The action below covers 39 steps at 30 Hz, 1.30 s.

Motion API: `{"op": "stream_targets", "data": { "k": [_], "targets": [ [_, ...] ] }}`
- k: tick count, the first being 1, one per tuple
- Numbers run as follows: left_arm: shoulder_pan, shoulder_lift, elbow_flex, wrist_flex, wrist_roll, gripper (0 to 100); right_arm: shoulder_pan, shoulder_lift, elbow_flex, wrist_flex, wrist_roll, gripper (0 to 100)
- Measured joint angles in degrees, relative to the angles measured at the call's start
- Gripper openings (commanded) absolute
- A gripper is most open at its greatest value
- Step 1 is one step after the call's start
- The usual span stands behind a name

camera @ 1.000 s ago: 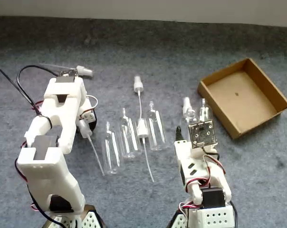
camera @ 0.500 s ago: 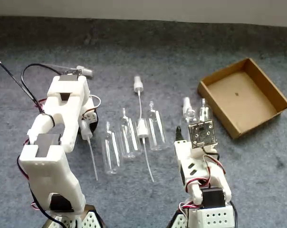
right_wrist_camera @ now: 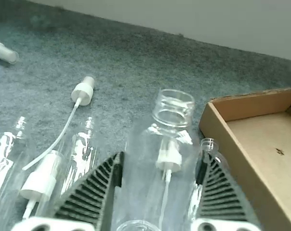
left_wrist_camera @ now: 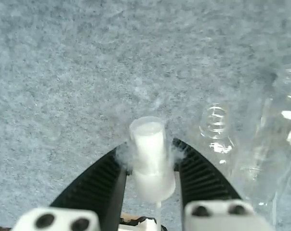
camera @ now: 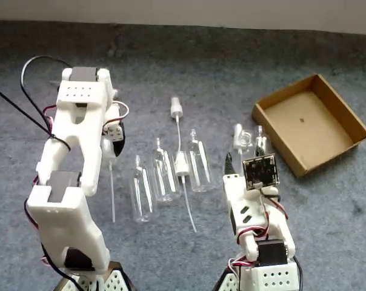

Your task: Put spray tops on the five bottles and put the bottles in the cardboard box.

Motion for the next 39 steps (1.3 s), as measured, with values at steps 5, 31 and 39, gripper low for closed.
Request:
{"op": "stream_targets", "data": {
  "k": [5,31,39],
  "targets": [
    [3.9,-14.8,4.0,0.2,-1.0,3,0.0,0.0,0.0,-1.1,0.0,13.4],
    [18.8,-62.8,5.8,-11.7,-1.0,4,-18.2,-0.9,-17.2,7.6,0.0,8.0],
    [26.0,-68.7,16.5,-28.9,-1.0,4,-21.0,-1.0,-10.5,6.0,0.0,8.0]
  ]
}}
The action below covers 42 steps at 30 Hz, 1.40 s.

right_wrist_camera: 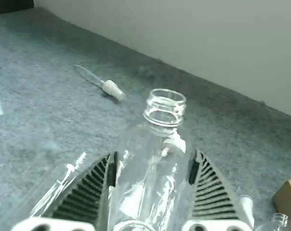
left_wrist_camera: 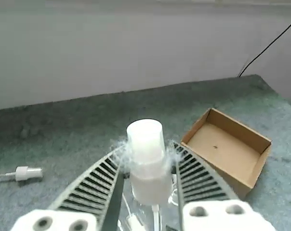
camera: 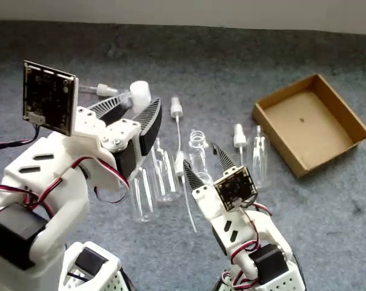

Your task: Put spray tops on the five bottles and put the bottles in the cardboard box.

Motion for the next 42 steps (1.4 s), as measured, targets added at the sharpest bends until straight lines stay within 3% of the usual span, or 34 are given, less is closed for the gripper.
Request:
{"op": "stream_targets", "data": {
  "k": [8,14,30,42],
  "targets": [
    [0.4,-5.9,21.2,-30.9,0.0,3,-0.4,-0.6,7.6,-4.7,0.0,8.0],
    [0.7,-6.6,29.9,-43.5,0.0,3,-0.4,-0.7,8.4,-5.5,0.0,8.0],
    [6.3,-6.7,34.0,-45.1,0.0,3,1.5,-0.7,8.4,-5.6,-0.1,8.0],
    [4.7,-6.7,34.0,-43.7,0.0,3,1.5,-0.7,8.4,-5.6,-0.1,8.0]
  ]
}}
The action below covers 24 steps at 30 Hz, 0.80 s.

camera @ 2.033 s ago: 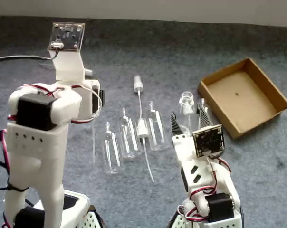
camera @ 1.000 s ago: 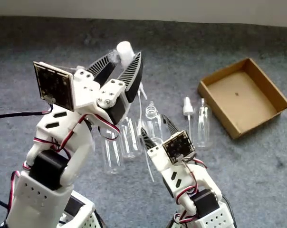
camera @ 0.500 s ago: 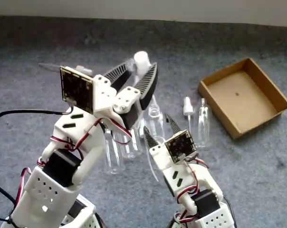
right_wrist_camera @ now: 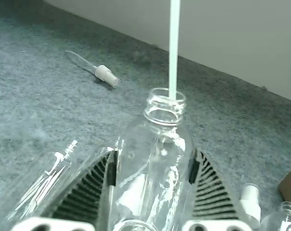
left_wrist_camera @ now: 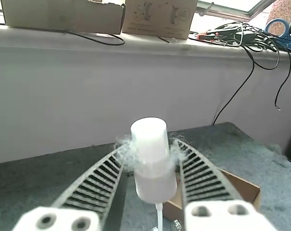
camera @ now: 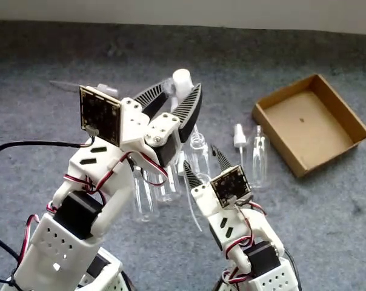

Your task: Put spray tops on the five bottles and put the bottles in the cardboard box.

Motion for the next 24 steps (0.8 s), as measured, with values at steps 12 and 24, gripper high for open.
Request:
{"op": "stream_targets", "data": {
  "k": [12,24],
  "targets": [
    [-0.1,-0.1,8.1,0.4,0.0,3,0.0,0.0,0.0,0.0,0.2,8.0],
    [3.1,-0.1,20.2,-3.1,0.0,4,0.0,0.0,0.1,0.0,0.2,8.0]
  ]
}}
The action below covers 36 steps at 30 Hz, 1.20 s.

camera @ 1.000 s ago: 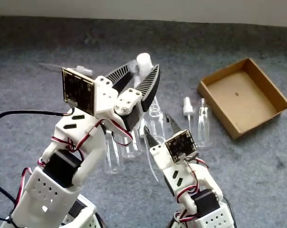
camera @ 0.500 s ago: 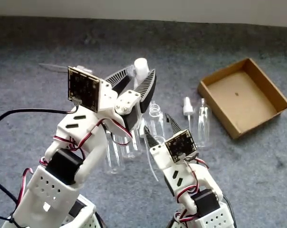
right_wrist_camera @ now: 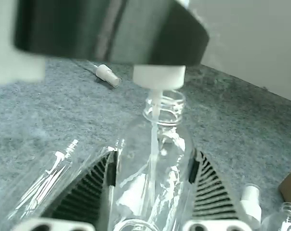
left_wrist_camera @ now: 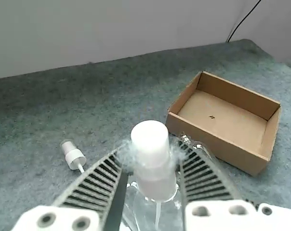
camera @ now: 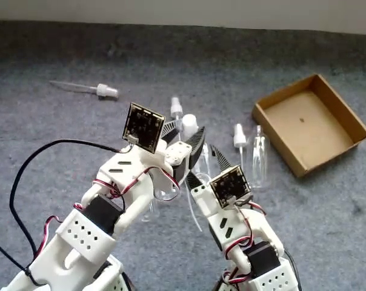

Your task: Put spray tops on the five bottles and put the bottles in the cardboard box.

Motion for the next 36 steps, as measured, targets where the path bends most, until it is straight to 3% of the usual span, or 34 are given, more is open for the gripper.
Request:
{"op": "stream_targets", "data": {
  "k": [21,36],
  "targets": [
    [0.4,6.9,1.3,-6.2,-4.8,4,0.0,0.0,0.9,-0.1,0.0,8.0],
    [1.4,7.1,0.4,-1.0,-4.8,4,0.0,0.0,1.3,-0.2,0.1,8.0]
  ]
}}
